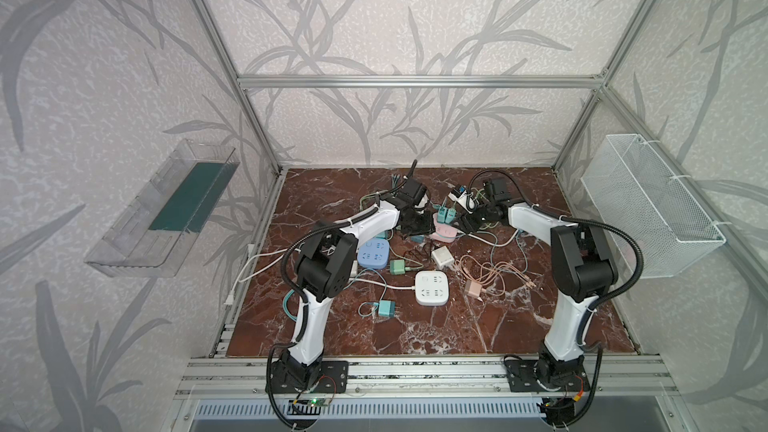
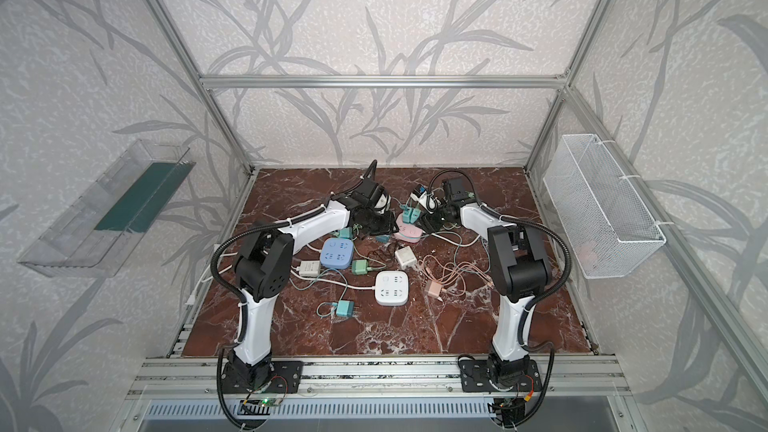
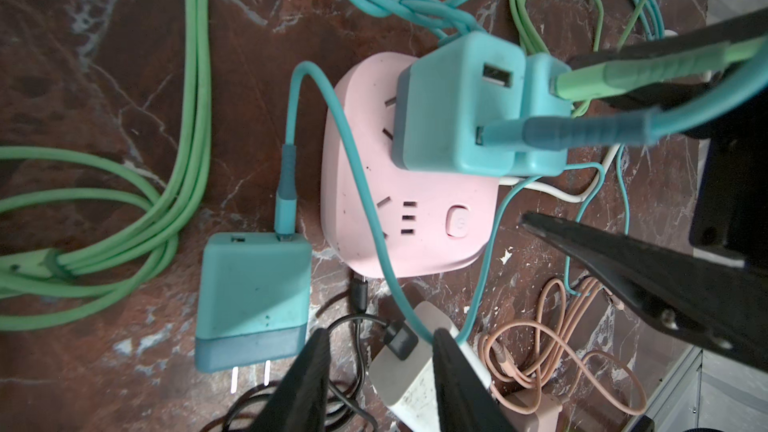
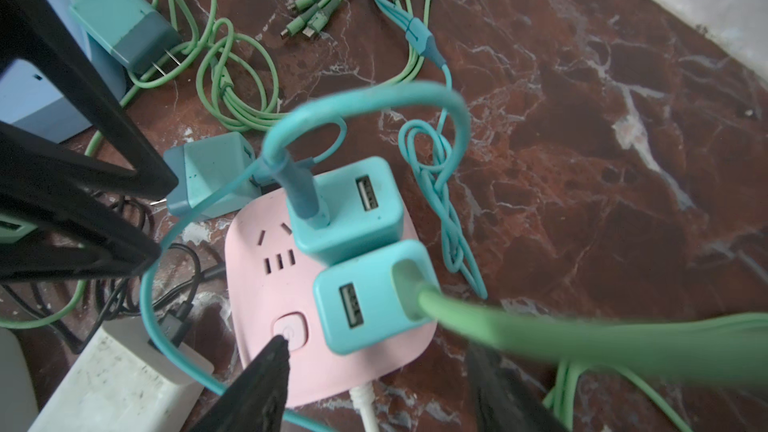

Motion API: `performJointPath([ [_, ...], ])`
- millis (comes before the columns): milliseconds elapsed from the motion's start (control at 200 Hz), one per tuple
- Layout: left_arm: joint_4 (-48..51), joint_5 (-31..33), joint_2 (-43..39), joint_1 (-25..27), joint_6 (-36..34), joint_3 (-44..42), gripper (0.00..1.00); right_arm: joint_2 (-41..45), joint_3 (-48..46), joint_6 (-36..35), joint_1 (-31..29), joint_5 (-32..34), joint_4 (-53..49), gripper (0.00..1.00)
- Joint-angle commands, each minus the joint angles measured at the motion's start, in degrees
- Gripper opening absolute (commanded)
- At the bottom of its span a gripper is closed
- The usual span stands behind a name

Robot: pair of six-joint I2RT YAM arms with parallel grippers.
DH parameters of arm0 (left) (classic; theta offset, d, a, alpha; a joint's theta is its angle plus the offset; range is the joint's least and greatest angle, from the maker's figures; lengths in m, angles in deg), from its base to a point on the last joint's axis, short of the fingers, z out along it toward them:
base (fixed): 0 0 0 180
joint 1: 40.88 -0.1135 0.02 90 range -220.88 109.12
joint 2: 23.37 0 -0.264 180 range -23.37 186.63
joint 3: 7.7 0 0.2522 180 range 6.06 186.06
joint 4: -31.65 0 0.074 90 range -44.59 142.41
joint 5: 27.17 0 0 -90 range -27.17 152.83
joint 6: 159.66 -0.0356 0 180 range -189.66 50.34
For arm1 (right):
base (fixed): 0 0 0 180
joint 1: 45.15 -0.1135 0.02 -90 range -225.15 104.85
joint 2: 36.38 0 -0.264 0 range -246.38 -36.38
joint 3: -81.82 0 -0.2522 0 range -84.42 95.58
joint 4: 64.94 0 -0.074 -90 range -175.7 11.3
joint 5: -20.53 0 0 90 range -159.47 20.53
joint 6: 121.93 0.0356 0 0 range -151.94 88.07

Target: Pull the plug off the socket

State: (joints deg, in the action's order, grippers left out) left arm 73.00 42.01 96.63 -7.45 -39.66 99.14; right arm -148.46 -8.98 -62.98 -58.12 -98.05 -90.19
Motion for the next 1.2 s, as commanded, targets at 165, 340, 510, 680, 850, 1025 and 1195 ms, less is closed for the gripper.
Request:
performJointPath([
  [165,1.87,-0.35,2.33,0.23,1.09,4.04,0.42,-4.27,4.96,-5.92,0.32,-2.64,-3.7,0.68],
  [340,2.39,-0.98,4.12,0.2,1.88,5.74,0.42,-5.18,5.95,-6.54,0.23,-3.15,-3.64,0.68],
  [510,3.87,-0.21,5.89,0.16,2.72,7.27,0.42,-6.06,7.46,-7.98,0.23,-2.27,-5.64,0.66],
  [680,4.95,0.9,6.63,0.16,2.96,7.42,0.42,-6.4,7.51,-8.02,0.07,-2.45,-5.4,0.64],
  [850,5.78,2.09,7.33,0.21,3.29,7.23,0.42,-6.85,7.84,-8.89,-0.3,-1.95,-6.68,0.61],
  [1025,6.26,2.49,7.69,0.17,3.58,6.94,0.42,-6.93,8.01,-9.03,-0.87,-1.18,-6.97,0.6],
  [1195,6.42,2.7,7.62,0.18,3.61,6.12,0.42,-7.66,8.76,-9.24,-1.44,0.0,-8.11,0.57],
])
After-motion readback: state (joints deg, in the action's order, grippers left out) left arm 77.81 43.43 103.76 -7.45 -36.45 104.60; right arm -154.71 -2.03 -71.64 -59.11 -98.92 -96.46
